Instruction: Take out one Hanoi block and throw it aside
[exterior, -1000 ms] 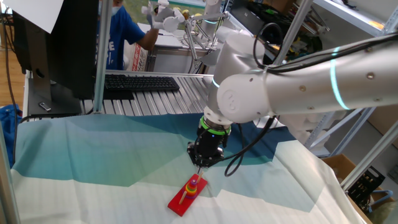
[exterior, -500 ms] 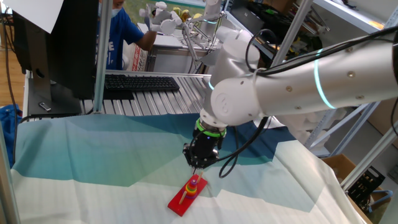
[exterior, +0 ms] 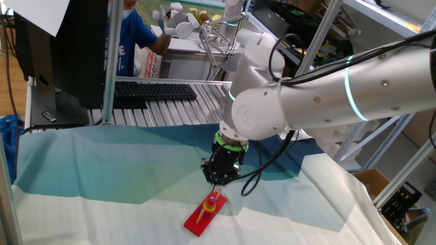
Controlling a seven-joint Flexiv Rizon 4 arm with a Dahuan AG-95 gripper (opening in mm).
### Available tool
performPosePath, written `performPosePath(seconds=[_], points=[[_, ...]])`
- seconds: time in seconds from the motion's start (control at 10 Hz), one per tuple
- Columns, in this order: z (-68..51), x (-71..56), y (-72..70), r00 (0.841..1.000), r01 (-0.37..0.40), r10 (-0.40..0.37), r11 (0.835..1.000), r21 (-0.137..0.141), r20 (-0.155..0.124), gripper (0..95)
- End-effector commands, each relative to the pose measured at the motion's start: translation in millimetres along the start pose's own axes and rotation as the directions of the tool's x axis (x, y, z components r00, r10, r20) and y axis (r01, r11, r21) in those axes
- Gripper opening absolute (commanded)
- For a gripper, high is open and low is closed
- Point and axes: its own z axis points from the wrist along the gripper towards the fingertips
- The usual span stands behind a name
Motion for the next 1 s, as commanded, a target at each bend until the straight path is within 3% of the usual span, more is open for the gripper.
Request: performPosePath(seconds=[0.1, 1.0], points=[[2.9, 1.0, -2.5, 1.000, 0.004, -0.004, 1.000, -0.003, 0.002, 0.0], [8.3, 2.1, -4.3, 1.000, 0.003, -0.003, 1.000, -0.008, 0.009, 0.0]])
